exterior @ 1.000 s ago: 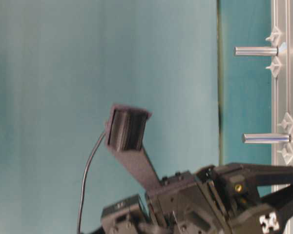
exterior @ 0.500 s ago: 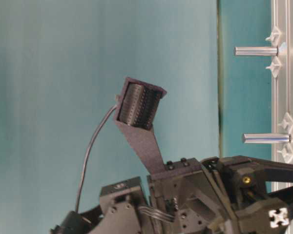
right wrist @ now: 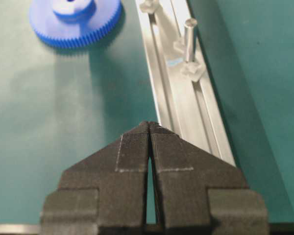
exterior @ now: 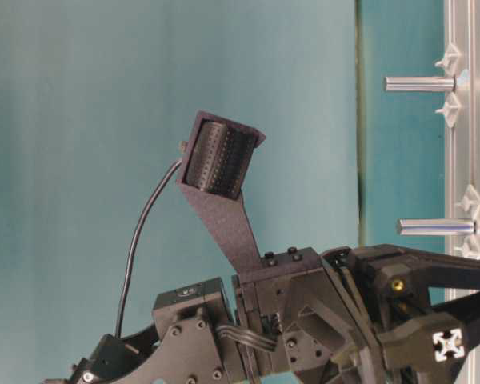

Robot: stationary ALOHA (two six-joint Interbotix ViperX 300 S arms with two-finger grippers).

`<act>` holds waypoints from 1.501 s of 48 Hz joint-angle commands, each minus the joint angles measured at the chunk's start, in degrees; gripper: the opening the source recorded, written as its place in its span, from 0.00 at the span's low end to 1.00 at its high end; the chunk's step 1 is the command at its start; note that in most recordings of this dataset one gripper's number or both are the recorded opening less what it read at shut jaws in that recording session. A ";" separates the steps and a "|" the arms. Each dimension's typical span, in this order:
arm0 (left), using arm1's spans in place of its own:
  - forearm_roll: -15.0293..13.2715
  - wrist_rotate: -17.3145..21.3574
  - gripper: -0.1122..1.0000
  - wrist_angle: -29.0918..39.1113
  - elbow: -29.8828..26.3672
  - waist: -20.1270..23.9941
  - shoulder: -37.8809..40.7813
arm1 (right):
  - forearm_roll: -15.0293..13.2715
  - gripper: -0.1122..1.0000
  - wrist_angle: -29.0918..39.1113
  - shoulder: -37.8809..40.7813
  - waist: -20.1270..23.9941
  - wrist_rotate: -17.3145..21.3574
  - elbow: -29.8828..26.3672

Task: Find the location of the shaft and insert the large gear.

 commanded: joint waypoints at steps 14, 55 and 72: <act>0.18 0.00 0.86 -0.09 -1.41 -0.35 0.18 | 0.00 0.10 -0.35 0.00 -0.18 0.44 -0.44; 0.09 -0.53 0.93 0.70 -2.29 -0.35 2.55 | -0.09 0.10 -0.09 -0.70 -0.09 0.44 0.00; 0.18 -0.79 0.93 0.70 -1.76 -0.35 3.08 | -0.09 0.10 -0.09 -0.62 -0.18 0.44 0.00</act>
